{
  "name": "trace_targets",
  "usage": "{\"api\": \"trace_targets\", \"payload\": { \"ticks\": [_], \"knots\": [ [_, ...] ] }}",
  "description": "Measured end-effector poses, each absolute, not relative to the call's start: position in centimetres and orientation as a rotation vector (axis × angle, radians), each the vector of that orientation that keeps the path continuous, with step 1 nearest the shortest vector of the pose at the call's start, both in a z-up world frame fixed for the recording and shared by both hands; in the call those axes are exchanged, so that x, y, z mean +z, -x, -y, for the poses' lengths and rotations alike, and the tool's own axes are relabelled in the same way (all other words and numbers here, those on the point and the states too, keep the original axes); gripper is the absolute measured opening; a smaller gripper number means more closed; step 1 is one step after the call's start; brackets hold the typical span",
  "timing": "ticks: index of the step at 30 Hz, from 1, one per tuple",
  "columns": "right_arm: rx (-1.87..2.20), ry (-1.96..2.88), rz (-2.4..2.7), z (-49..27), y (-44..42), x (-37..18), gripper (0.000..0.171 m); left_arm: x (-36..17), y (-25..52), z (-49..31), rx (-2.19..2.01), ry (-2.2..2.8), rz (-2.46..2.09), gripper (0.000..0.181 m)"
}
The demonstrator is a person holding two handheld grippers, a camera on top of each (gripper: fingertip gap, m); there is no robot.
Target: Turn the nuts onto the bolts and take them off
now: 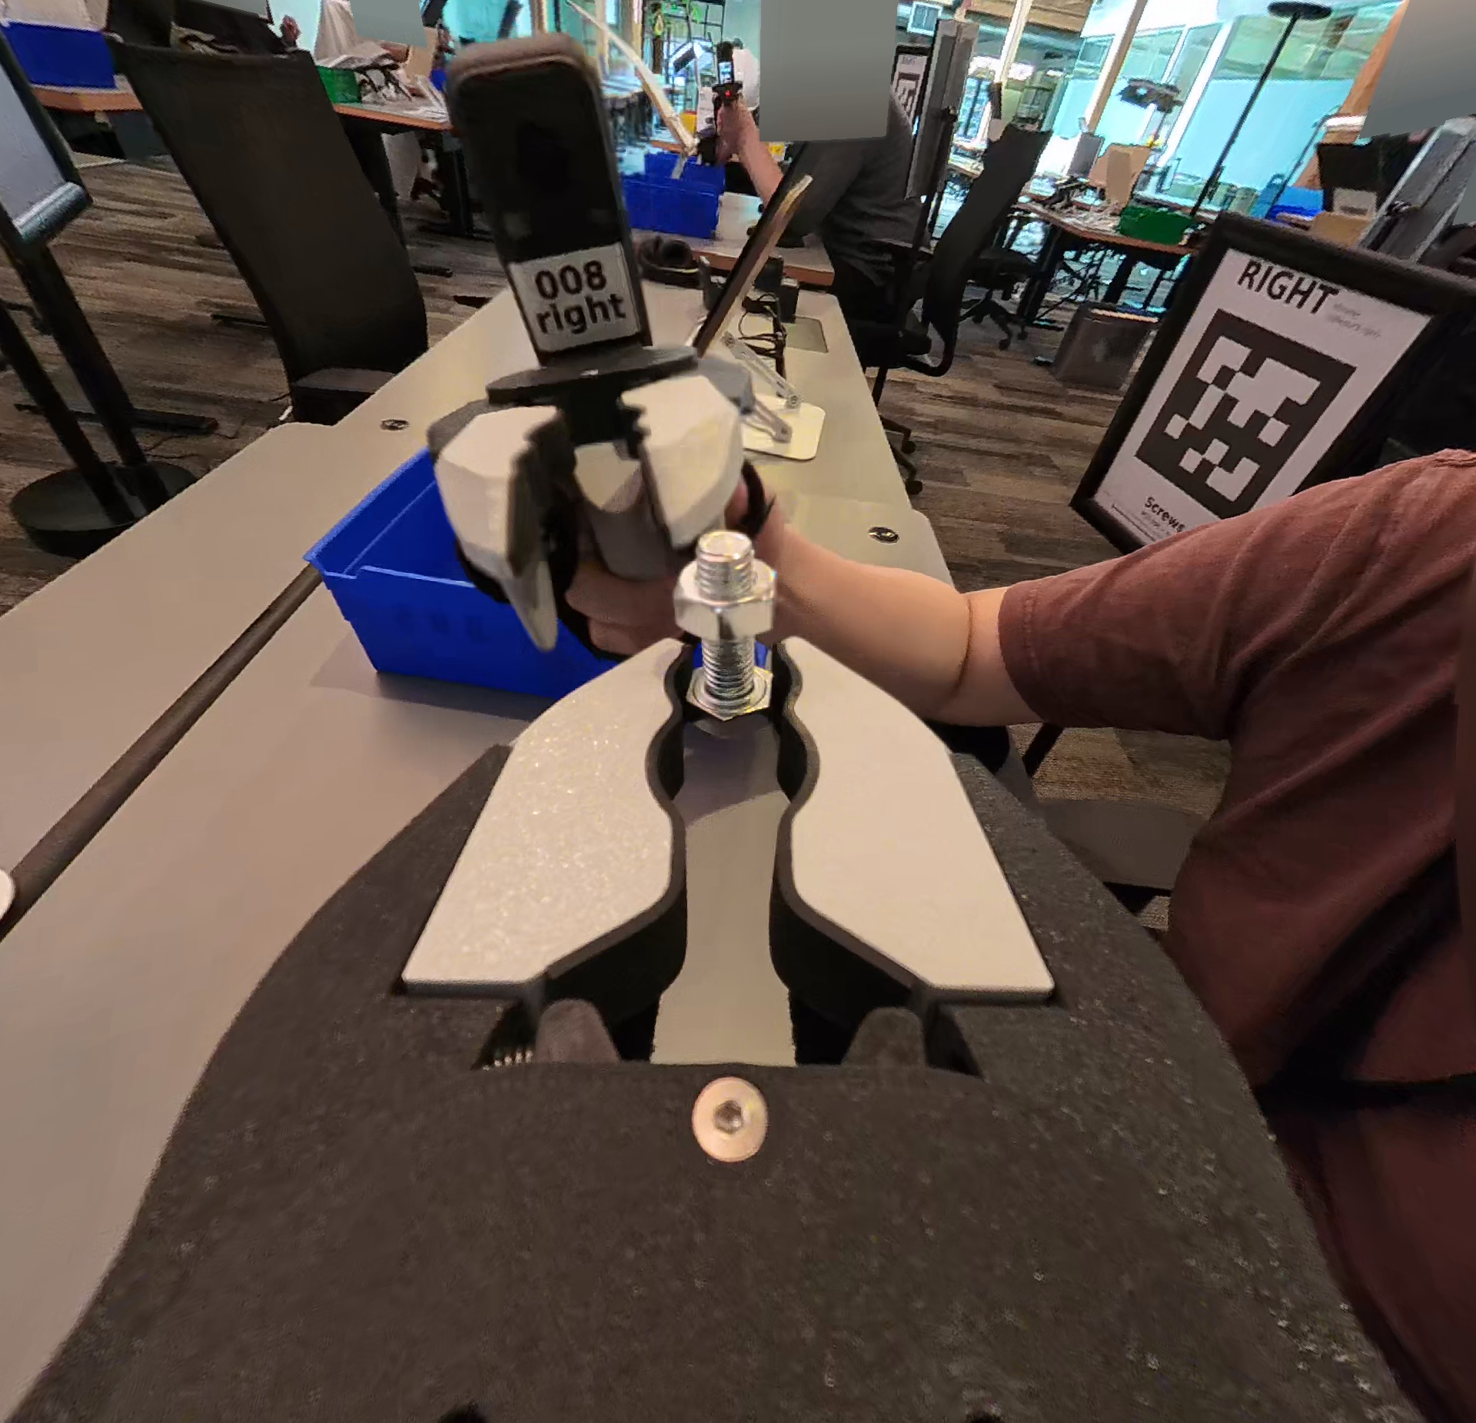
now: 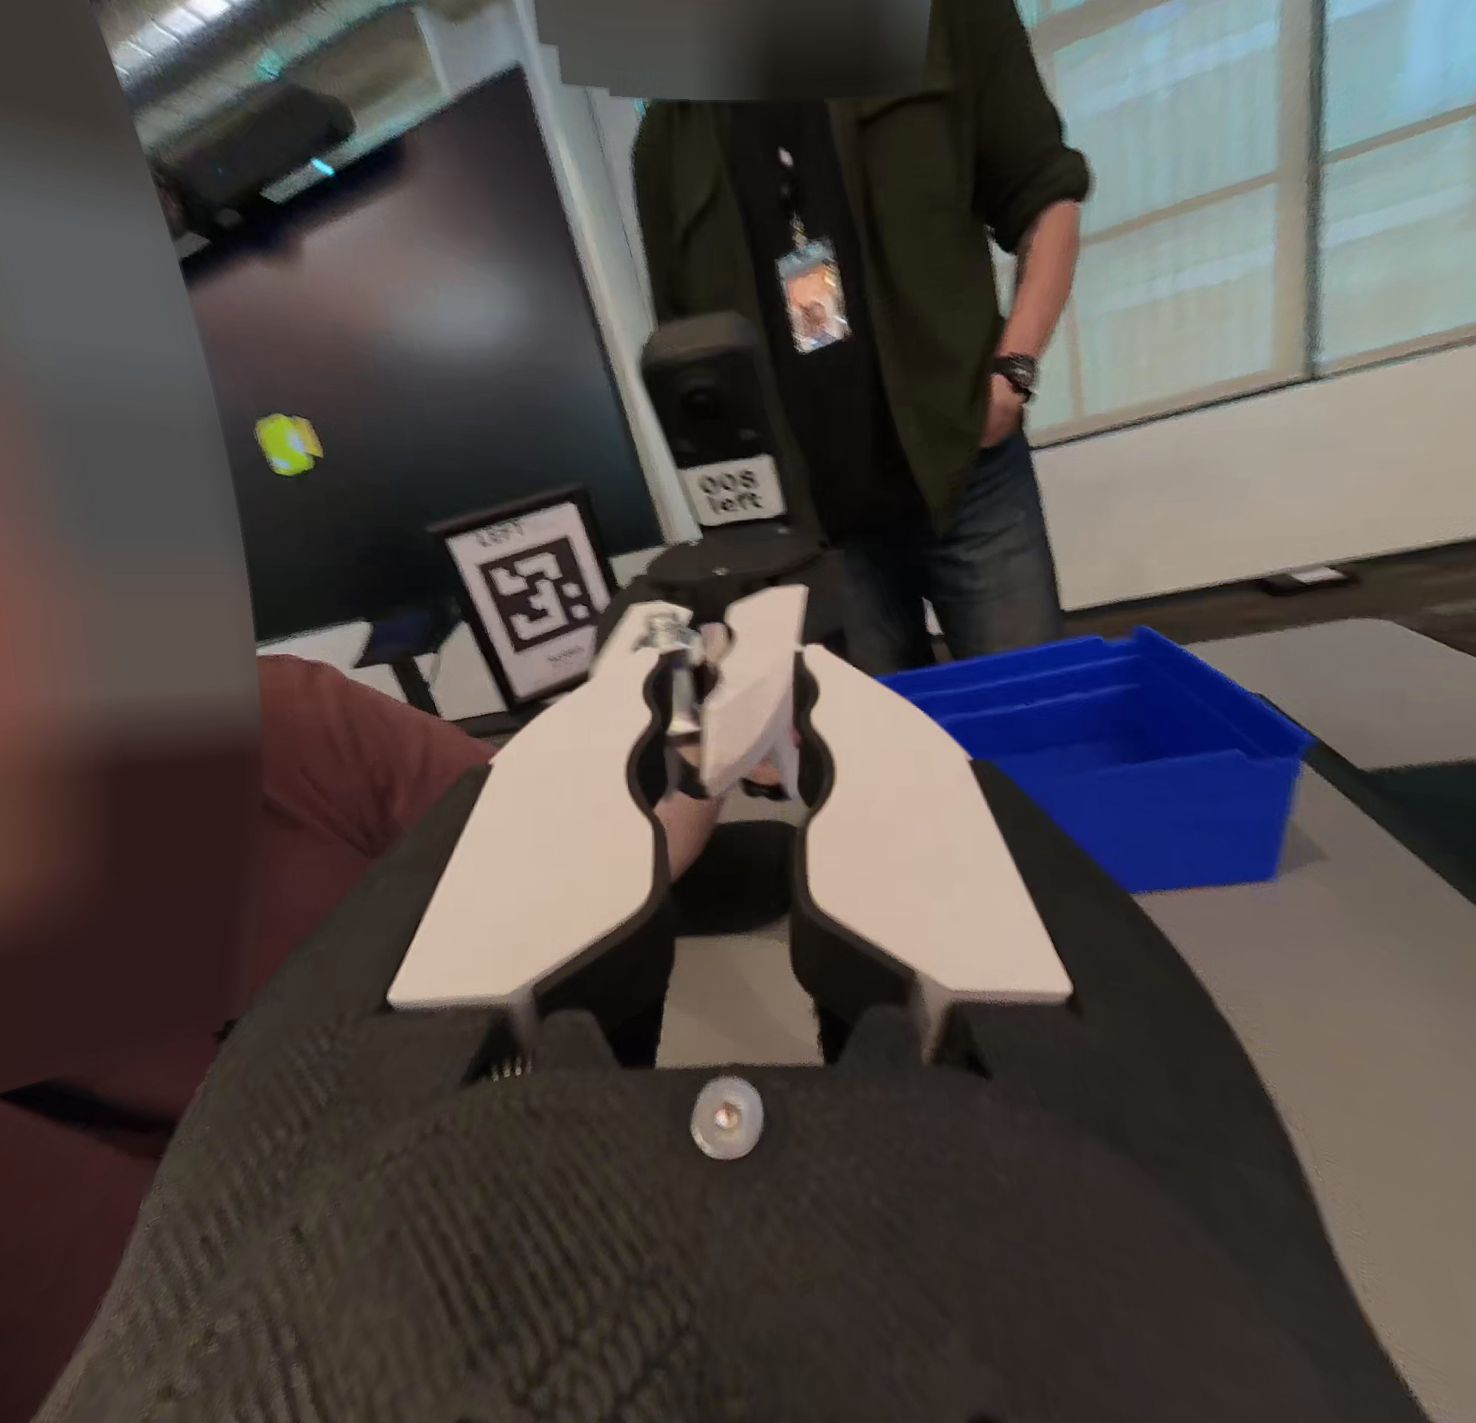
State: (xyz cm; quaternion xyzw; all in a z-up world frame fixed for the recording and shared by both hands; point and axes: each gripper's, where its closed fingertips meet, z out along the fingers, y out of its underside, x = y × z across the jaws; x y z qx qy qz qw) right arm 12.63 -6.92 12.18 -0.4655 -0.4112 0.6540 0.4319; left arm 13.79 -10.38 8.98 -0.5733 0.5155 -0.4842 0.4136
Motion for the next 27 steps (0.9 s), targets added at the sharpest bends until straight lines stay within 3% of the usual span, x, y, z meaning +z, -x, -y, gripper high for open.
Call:
{"api": "trace_targets", "payload": {
  "ticks": [4, 10, 14, 19, 21, 27],
  "knots": [
    [1.523, 1.125, 1.153, 9.5, -10.8, 12.0, 0.036, 8.7, -14.0, 10.3, -1.203, 1.448, -1.304, 0.018],
    [1.602, 1.156, 1.012, 6.9, -12.6, 12.3, 0.028, 9.0, -14.0, 10.7, -1.237, 1.432, -1.304, 0.018],
    [1.547, 1.123, 1.115, 9.0, -11.4, 12.4, 0.036, 9.0, -13.8, 10.5, -1.203, 1.438, -1.309, 0.018],
    [1.534, 1.128, 1.122, 9.1, -10.9, 12.0, 0.036, 8.9, -14.2, 11.2, -1.237, 1.427, -1.334, 0.018],
    [1.614, 1.143, 1.036, 7.5, -12.1, 12.3, 0.028, 9.1, -14.0, 11.1, -1.238, 1.426, -1.320, 0.018],
    [1.485, 1.107, 1.162, 10.1, -10.5, 12.3, 0.034, 8.5, -14.2, 10.4, -1.185, 1.456, -1.315, 0.018]
  ]
}}
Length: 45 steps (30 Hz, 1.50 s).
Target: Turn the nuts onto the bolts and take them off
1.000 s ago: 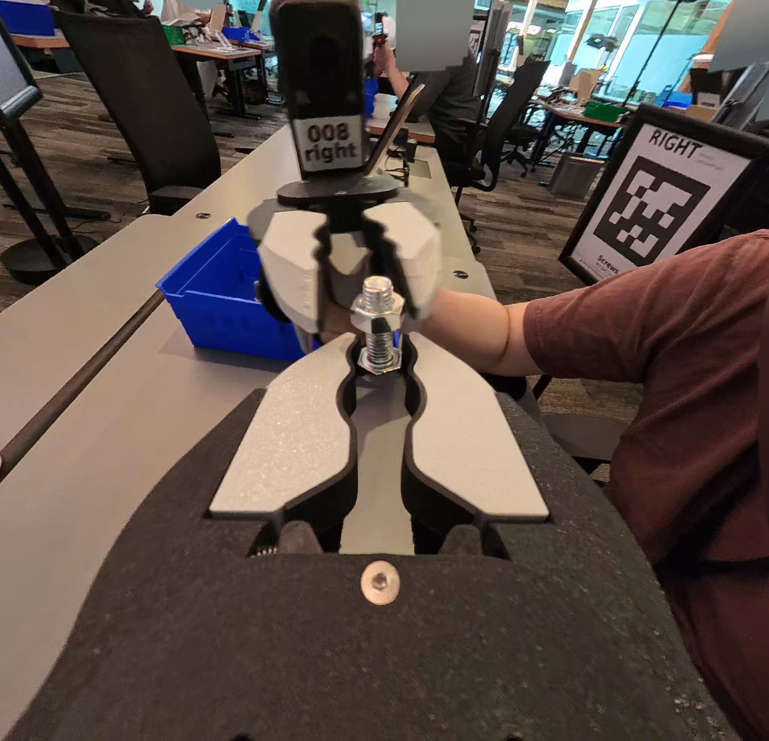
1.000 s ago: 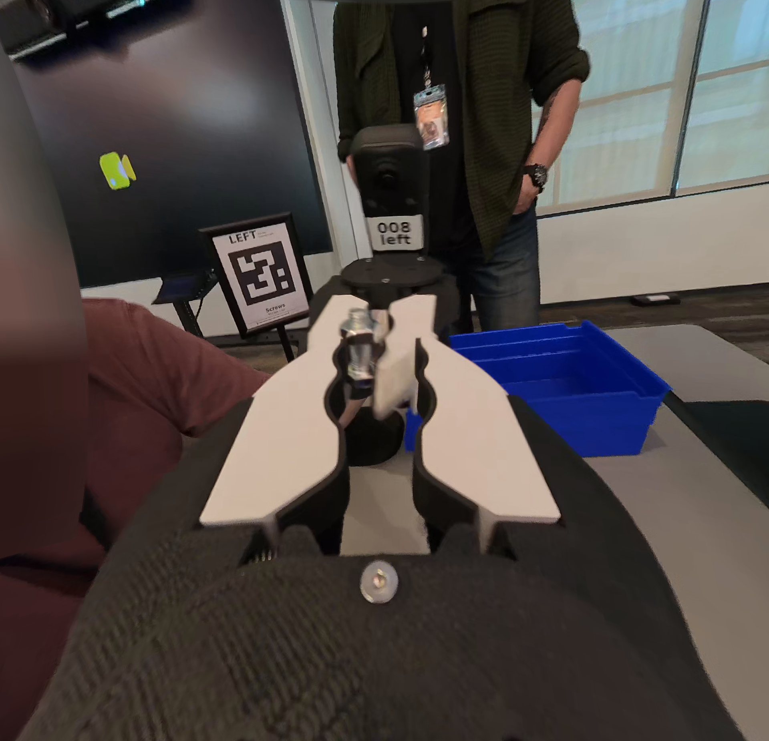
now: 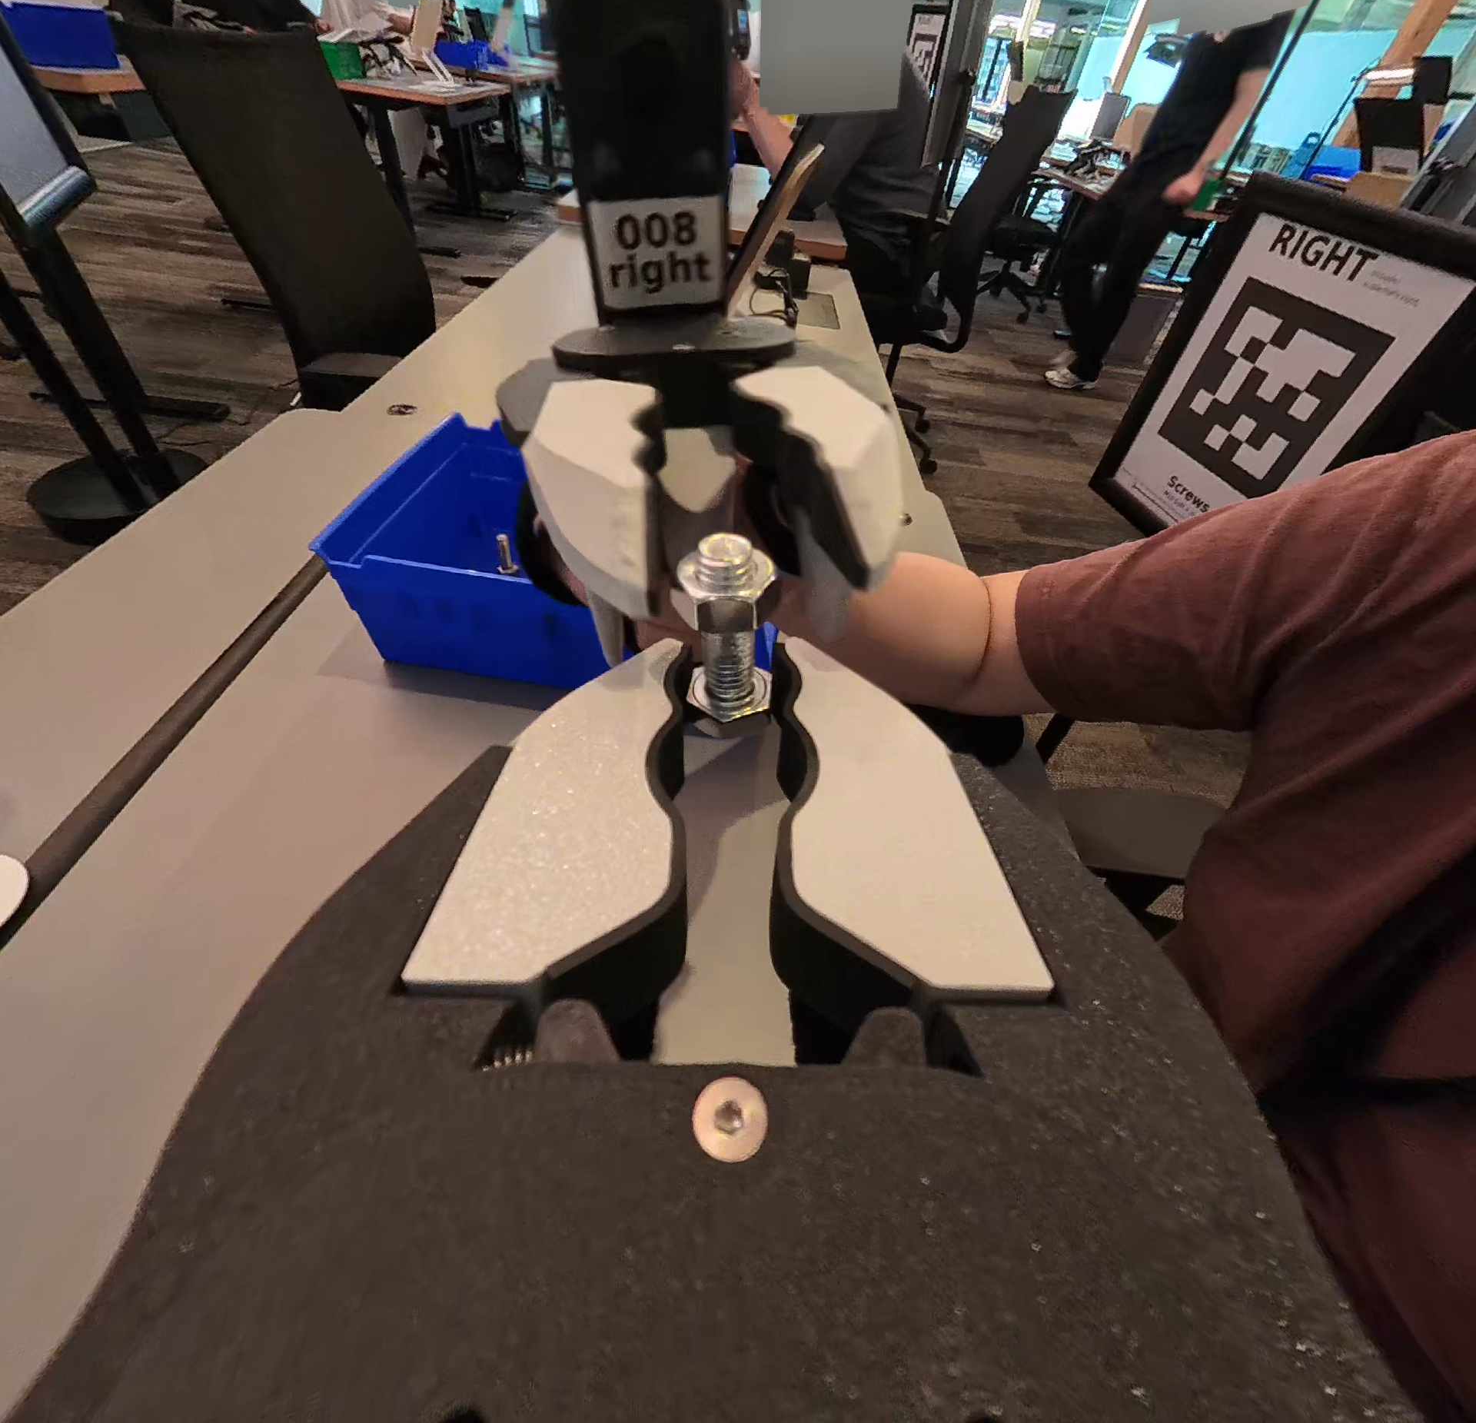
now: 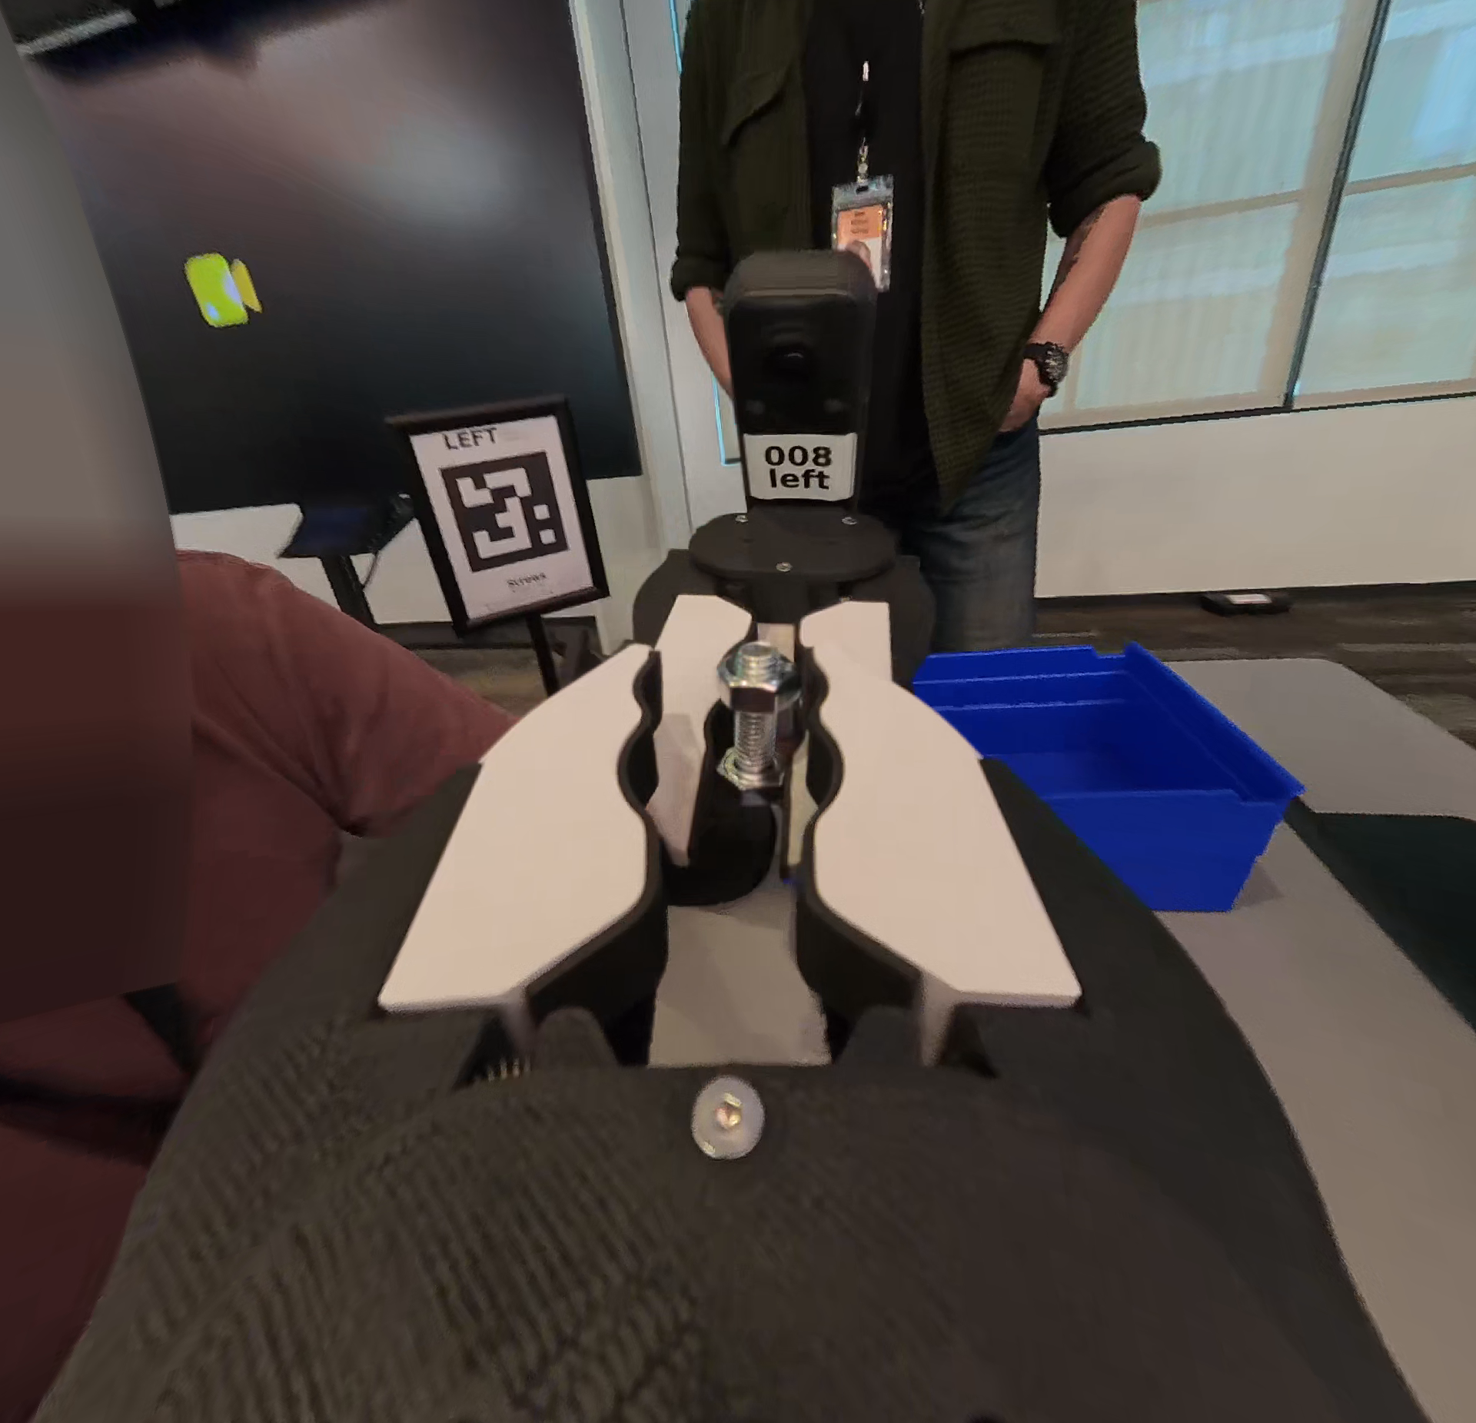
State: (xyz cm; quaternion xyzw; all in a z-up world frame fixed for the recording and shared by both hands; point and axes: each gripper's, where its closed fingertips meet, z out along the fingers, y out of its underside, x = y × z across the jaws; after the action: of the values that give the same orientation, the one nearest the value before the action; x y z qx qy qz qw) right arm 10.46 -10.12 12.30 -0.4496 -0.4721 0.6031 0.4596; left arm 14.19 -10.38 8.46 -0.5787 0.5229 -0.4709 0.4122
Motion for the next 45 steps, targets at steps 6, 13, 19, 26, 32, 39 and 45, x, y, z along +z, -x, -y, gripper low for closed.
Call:
{"api": "trace_targets", "payload": {
  "ticks": [6, 13, 19, 26, 32, 39, 45],
  "knots": [
    [1.584, 1.134, 1.041, 7.3, -12.5, 12.4, 0.027, 9.0, -14.1, 10.9, -1.241, 1.434, -1.314, 0.018],
    [1.456, 1.104, 1.163, 10.1, -10.4, 12.3, 0.030, 8.5, -14.3, 10.6, -1.201, 1.448, -1.328, 0.018],
    [1.612, 1.118, 1.046, 7.8, -12.7, 12.9, 0.023, 9.3, -13.9, 10.8, -1.237, 1.429, -1.306, 0.018],
    [1.530, 1.126, 1.115, 8.9, -11.4, 12.3, 0.035, 8.7, -14.5, 11.1, -1.222, 1.432, -1.337, 0.018],
    [1.544, 1.120, 1.106, 8.8, -12.0, 12.8, 0.033, 9.0, -14.0, 10.6, -1.192, 1.438, -1.315, 0.018],
    [1.540, 1.146, 1.035, 7.3, -12.4, 12.5, 0.026, 8.9, -14.3, 11.0, -1.228, 1.436, -1.325, 0.018],
    [1.465, 1.115, 1.140, 9.5, -11.1, 12.6, 0.033, 8.7, -14.1, 10.5, -1.178, 1.444, -1.320, 0.018]
  ]
}}
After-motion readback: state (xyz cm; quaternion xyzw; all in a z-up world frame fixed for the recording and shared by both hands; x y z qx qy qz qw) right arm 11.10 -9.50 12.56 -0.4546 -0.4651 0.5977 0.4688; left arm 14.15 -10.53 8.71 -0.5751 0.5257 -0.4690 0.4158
